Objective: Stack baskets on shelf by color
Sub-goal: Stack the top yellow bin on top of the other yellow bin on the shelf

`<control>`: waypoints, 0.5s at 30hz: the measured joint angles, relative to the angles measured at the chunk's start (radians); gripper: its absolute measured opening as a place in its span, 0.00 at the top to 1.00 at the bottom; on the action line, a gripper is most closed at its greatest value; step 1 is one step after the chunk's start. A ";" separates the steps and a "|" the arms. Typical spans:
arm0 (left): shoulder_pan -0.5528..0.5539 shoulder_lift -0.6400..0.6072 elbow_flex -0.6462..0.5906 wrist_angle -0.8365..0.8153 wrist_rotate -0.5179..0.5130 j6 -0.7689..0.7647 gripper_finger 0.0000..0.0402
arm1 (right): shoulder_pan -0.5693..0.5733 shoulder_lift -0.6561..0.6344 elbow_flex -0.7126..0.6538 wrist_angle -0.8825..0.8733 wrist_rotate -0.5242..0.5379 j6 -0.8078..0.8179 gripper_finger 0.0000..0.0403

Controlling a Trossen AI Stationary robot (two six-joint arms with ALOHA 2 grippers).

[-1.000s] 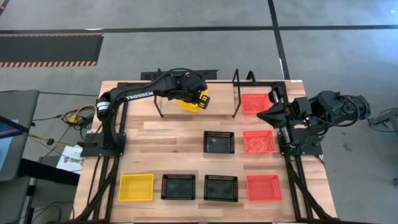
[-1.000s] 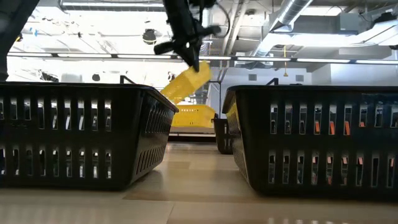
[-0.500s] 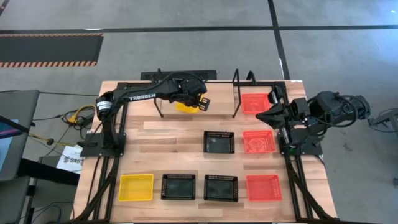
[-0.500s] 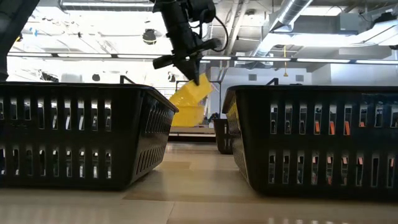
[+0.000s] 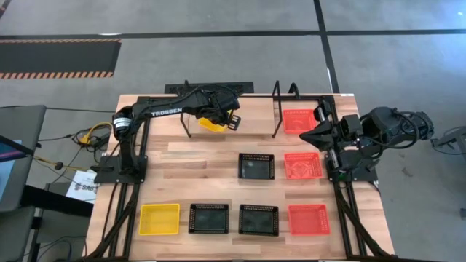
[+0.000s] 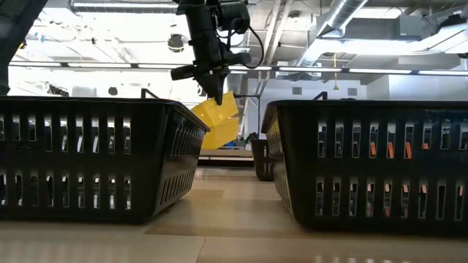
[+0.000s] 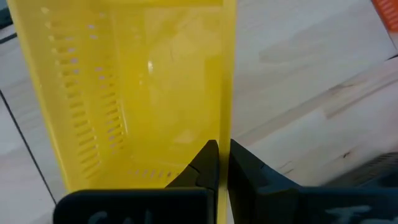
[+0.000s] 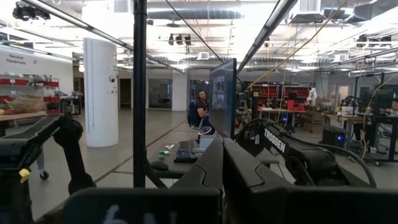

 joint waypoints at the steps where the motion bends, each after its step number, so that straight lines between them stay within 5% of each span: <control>1: 0.001 0.000 0.001 -0.001 -0.001 0.004 1.00 | 0.000 0.000 0.000 -0.003 0.000 0.000 0.95; 15: 0.038 0.000 0.120 -0.117 -0.062 0.072 1.00 | 0.000 0.000 0.000 -0.008 0.000 -0.002 0.95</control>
